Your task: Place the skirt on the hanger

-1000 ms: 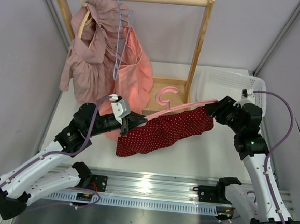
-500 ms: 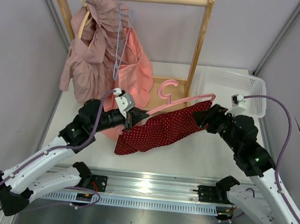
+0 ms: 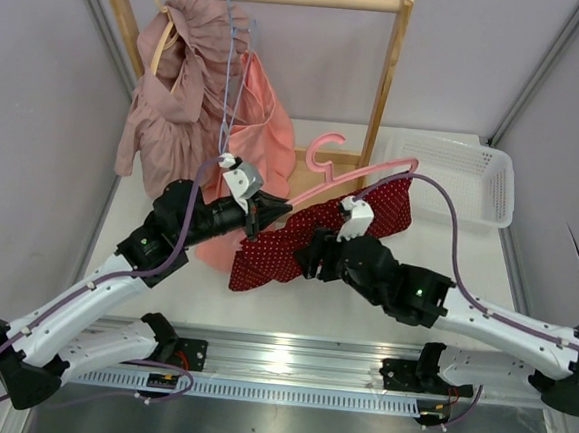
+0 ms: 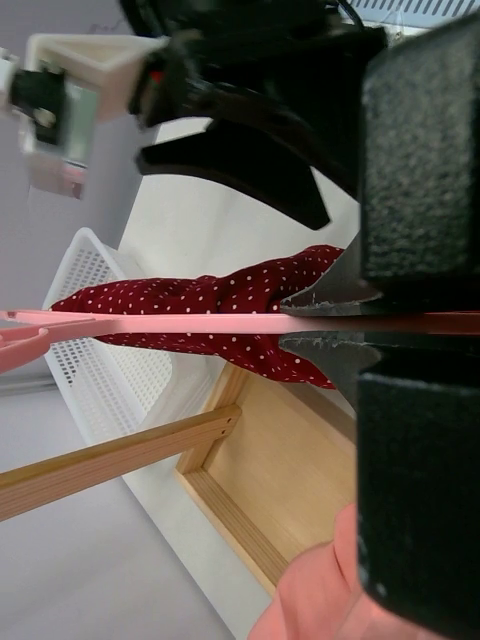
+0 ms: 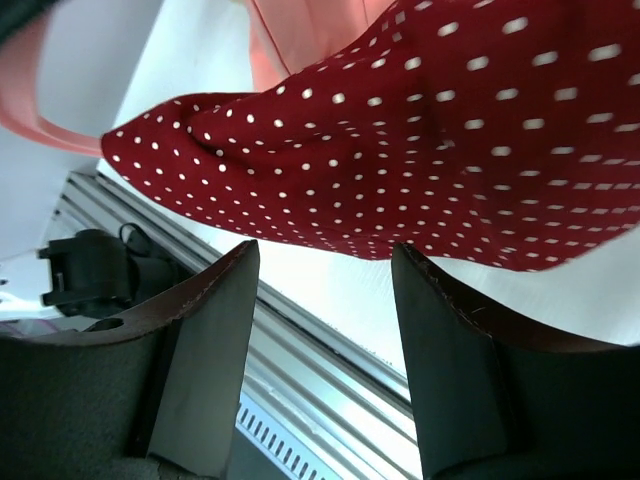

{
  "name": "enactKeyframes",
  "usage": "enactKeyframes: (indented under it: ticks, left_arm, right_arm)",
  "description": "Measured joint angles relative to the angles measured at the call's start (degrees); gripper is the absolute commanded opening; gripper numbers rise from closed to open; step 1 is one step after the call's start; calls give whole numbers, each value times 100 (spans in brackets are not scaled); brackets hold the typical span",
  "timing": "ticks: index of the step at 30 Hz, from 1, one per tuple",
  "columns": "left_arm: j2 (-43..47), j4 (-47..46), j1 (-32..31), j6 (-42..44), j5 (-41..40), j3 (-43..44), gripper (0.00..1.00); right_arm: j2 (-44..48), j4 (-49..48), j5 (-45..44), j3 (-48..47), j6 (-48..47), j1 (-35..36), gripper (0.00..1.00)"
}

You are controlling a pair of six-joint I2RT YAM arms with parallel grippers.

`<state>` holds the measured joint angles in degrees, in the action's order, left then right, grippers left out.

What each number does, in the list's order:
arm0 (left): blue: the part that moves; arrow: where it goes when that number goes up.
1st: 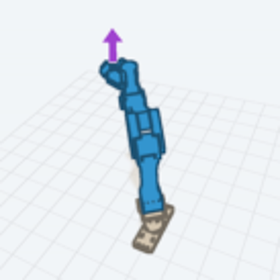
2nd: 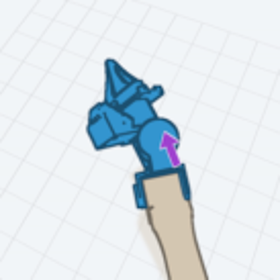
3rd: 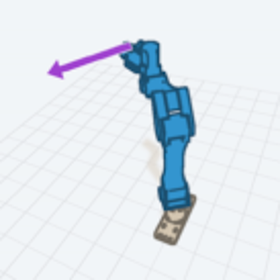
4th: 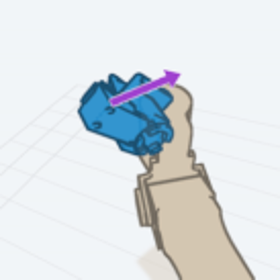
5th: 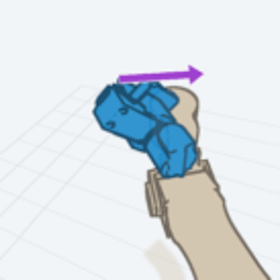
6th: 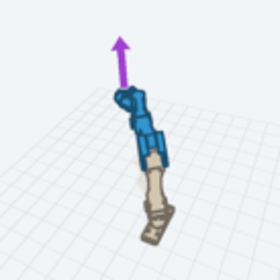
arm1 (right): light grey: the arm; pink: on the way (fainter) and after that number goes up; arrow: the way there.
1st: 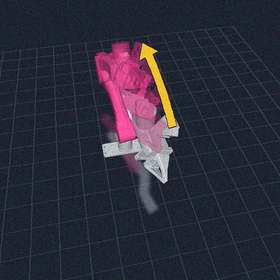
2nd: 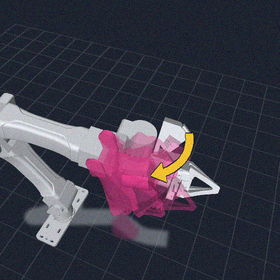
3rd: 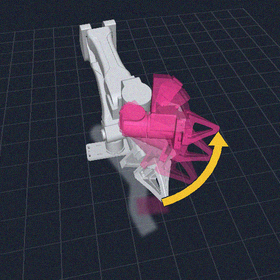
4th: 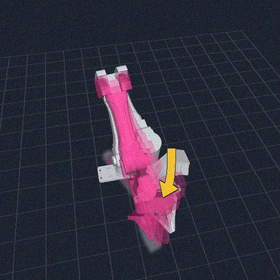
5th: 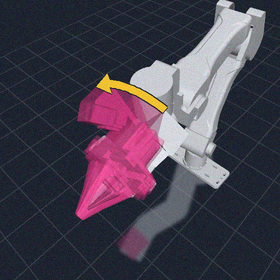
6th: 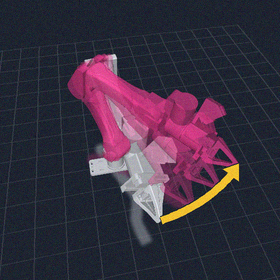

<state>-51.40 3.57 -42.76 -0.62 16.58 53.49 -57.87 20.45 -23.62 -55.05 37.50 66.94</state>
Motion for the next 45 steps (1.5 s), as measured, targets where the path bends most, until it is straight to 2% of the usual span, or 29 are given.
enactKeyframes:
  ticks: [6, 15, 25, 28, 30, 31, 35, 37, 43, 45]
  left_arm:
    - [-114, 42, -20, -4, -46, 190, 0]
    - [-195, 79, -22, -105, -44, 319, 0]
    - [-197, 179, -24, -205, -13, 520, 0]
    - [-199, 199, -26, -240, 15, 525, 0]
    - [-203, 227, -26, -245, 22, 525, 0]
    - [-210, 238, -26, -247, 22, 525, 0]
    - [-251, 293, -26, -260, 28, 525, 0]
    - [-267, 306, -26, -284, 28, 525, 0]
    - [-337, 306, -26, -310, 4, 584, 0]
    - [-358, 304, -26, -343, -7, 610, 0]
  right_arm:
    - [-507, -396, -232, -136, -140, 310, 64]
    - [-872, -1233, -717, -282, -1027, 905, 64]
    - [-1093, -1917, -1113, -282, -1858, 918, 55]
    - [-1143, -2035, -1154, -282, -2020, 925, 48]
    - [-1185, -2094, -1165, -282, -2079, 925, 38]
    - [-1204, -2120, -1172, -282, -2114, 925, 28]
    - [-1222, -2186, -1176, -282, -2175, 938, 8]
    - [-1222, -2201, -1174, -282, -2166, 951, 2]
    - [-1222, -2197, -1261, -308, -2170, 1274, 0]
    - [-1222, -2188, -1342, -350, -2173, 1397, 3]
